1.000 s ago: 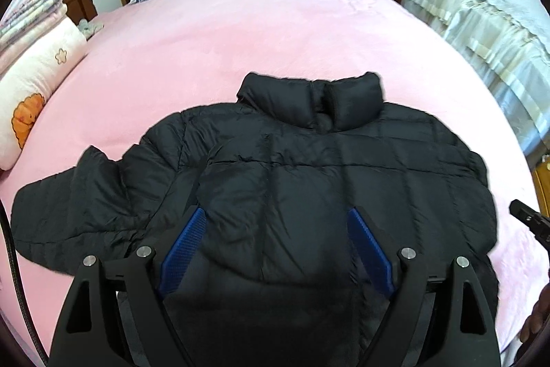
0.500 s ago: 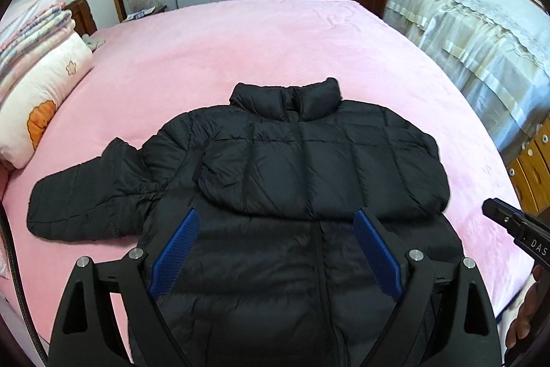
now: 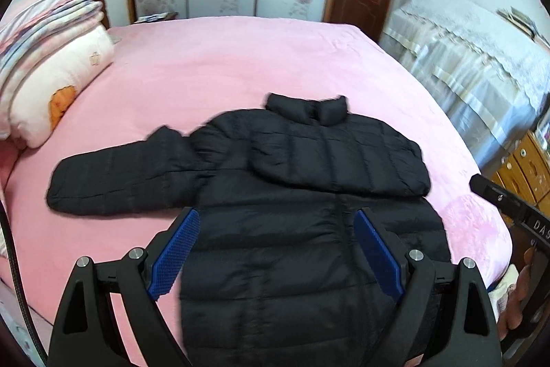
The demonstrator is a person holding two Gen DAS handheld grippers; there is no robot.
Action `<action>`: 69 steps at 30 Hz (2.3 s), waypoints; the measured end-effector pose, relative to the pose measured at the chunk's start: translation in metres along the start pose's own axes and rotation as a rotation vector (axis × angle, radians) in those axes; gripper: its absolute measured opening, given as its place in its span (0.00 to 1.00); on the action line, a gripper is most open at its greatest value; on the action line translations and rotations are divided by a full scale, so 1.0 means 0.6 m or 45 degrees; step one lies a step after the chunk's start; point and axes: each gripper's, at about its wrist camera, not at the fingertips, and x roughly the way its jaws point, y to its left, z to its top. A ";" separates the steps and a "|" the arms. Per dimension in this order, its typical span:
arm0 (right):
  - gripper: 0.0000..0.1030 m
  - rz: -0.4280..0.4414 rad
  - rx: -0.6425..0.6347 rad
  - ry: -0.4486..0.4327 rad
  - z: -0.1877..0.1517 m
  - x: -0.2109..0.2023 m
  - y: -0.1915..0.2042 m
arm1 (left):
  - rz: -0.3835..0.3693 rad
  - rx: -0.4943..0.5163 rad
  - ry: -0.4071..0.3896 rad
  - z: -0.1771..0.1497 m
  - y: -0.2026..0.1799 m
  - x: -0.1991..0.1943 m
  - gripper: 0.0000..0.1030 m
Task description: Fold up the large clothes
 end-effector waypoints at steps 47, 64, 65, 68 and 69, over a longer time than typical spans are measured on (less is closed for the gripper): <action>0.25 -0.087 -0.386 0.280 -0.066 0.432 0.323 | 0.319 -0.798 0.166 -0.046 0.637 0.354 0.06; 0.26 -0.213 -0.114 0.119 -0.055 0.267 0.109 | -0.039 0.086 -0.183 0.072 0.023 0.233 0.09; 0.26 -0.231 -0.094 0.113 -0.055 0.258 0.090 | -0.045 0.136 -0.153 0.064 -0.019 0.248 0.10; 0.26 -0.275 -0.033 0.117 -0.057 0.240 0.040 | -0.083 0.268 -0.008 0.034 -0.119 0.303 0.34; 0.26 -0.287 -0.012 0.122 -0.058 0.236 0.025 | -0.082 0.305 0.029 0.020 -0.148 0.318 0.45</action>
